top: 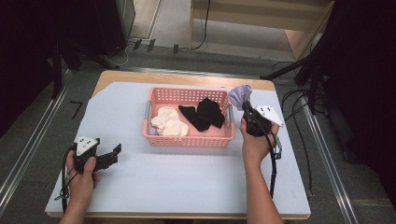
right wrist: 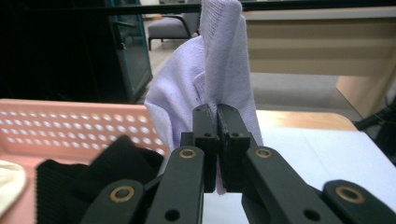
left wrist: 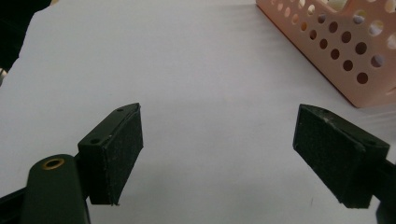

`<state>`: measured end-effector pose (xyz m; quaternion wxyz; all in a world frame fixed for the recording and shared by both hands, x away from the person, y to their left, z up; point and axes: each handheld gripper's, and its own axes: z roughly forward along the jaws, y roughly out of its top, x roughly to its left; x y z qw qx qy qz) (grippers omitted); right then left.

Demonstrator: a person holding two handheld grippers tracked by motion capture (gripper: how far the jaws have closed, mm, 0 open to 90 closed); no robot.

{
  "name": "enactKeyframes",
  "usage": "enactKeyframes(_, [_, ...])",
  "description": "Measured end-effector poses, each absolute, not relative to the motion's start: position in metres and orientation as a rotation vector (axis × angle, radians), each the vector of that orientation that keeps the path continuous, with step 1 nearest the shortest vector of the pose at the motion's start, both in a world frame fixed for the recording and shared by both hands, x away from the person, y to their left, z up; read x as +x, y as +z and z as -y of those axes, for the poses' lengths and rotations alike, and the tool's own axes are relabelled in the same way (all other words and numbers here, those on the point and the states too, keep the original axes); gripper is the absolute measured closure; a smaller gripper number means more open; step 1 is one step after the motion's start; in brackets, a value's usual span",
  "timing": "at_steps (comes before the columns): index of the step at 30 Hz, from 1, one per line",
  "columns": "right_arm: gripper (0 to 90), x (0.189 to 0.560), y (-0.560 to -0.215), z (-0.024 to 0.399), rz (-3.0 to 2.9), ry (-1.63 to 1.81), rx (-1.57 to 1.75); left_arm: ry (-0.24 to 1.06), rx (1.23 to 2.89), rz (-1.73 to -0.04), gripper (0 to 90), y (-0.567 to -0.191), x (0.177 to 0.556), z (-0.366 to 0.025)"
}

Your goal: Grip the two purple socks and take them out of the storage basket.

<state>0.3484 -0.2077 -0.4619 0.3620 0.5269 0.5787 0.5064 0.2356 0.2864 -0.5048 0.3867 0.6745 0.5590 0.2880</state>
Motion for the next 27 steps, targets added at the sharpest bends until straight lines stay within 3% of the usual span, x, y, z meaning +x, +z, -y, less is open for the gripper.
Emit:
enactKeyframes(17, [87.0,0.343,-0.506,0.251,-1.525,1.107,1.531,0.737,1.712,-1.422,16.6,-0.505,0.236,-0.286])
enactKeyframes(19, [80.5,0.344,-0.508,0.254,-1.535,1.125,1.567,0.738,1.712,-1.423,16.6,-0.505,0.236,-0.286])
enactKeyframes(23, [51.7,0.343,-0.501,0.252,-1.492,1.174,1.533,0.735,1.712,-1.423,16.7,-0.505,0.236,-0.286])
enactKeyframes(27, [48.8,0.343,-0.482,0.241,-1.476,1.258,1.506,0.737,1.714,-1.422,16.6,-0.505,0.236,-0.286])
